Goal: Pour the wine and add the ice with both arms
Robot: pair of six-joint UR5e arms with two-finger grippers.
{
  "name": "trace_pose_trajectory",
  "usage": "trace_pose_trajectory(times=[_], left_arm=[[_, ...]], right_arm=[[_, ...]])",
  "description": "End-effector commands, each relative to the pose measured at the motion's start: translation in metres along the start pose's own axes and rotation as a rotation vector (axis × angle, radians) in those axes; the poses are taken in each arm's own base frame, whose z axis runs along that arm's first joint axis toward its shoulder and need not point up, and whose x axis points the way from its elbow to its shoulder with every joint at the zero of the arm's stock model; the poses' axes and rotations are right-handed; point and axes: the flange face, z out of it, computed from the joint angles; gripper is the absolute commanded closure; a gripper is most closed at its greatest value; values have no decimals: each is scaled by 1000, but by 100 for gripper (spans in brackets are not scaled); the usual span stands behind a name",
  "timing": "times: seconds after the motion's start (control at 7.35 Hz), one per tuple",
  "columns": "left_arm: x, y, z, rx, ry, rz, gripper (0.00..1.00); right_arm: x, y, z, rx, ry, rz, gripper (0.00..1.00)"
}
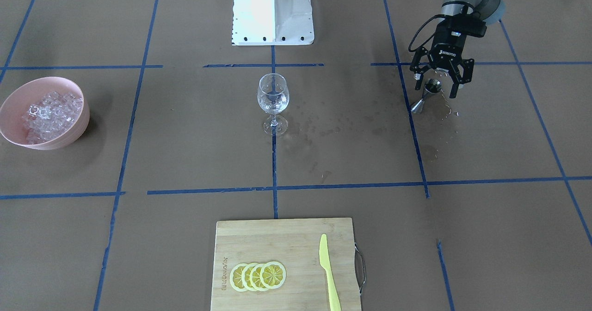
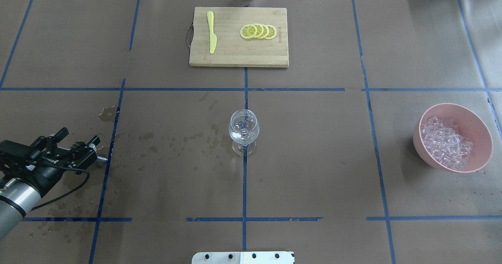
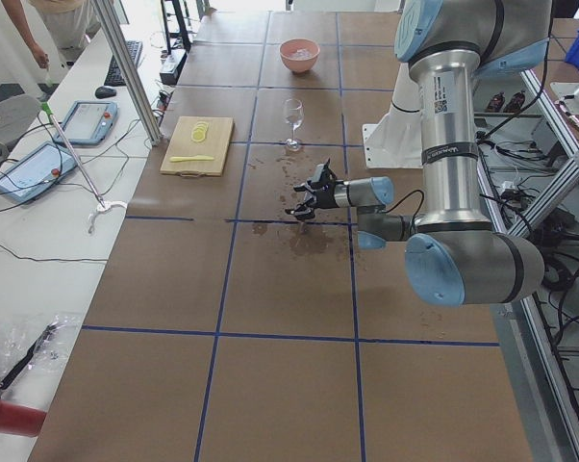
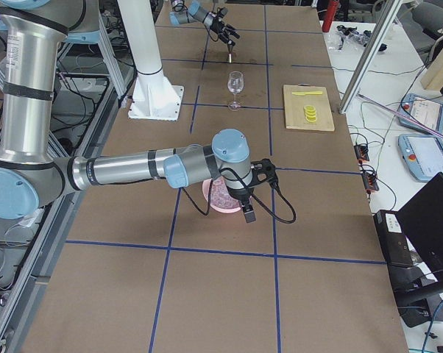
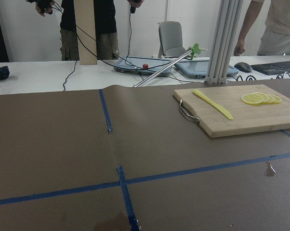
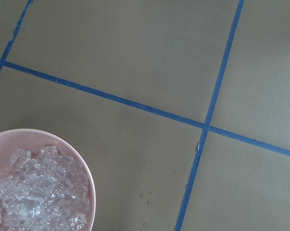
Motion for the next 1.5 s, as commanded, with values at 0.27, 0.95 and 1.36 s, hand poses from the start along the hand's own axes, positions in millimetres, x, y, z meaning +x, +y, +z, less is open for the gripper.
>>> trace_pose_trajectory(times=[0.27, 0.95, 1.36], left_arm=[[1, 51, -6, -1, -25, 1, 0], [7, 81, 5, 17, -45, 25, 36], [5, 84, 6, 14, -48, 32, 39]], right_arm=[[0, 3, 1, 0, 0, 2, 0], [0, 2, 0, 1, 2, 1, 0], [1, 2, 0, 1, 2, 1, 0]])
